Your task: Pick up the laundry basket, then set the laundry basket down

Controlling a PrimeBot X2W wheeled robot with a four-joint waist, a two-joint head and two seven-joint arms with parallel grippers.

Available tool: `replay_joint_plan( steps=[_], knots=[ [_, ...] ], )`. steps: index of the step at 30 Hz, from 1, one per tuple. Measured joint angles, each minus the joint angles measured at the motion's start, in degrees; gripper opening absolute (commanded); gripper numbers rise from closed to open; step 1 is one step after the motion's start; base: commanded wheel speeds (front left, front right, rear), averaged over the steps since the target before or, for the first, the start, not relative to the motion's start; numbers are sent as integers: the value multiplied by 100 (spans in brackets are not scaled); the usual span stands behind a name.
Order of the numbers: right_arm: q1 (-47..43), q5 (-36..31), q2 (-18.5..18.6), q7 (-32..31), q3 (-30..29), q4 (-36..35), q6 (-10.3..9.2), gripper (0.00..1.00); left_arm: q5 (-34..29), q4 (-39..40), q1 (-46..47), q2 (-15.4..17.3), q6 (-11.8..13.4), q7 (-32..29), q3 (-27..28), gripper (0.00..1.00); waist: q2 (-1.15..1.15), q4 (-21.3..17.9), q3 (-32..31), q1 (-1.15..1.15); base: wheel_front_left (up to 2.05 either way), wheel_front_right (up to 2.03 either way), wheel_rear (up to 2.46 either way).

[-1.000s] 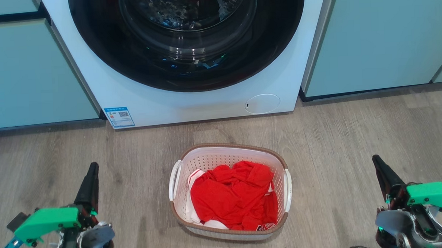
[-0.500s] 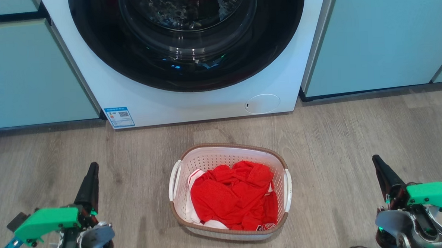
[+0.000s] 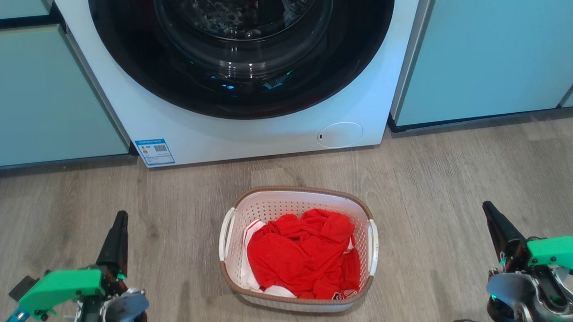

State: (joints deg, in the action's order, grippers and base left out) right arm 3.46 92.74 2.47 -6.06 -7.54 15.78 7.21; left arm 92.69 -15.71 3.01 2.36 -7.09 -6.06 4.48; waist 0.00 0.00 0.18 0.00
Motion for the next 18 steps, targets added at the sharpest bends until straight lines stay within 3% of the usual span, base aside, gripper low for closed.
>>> replay_joint_plan(
  steps=[18],
  knots=[
    [0, 0, 0, 0, 0, 0, 0, 0, 0, 0, 0, 0, 0, 0, 0, 0, 0, 0, 0, 0, 0, 0, 0]
  ],
)
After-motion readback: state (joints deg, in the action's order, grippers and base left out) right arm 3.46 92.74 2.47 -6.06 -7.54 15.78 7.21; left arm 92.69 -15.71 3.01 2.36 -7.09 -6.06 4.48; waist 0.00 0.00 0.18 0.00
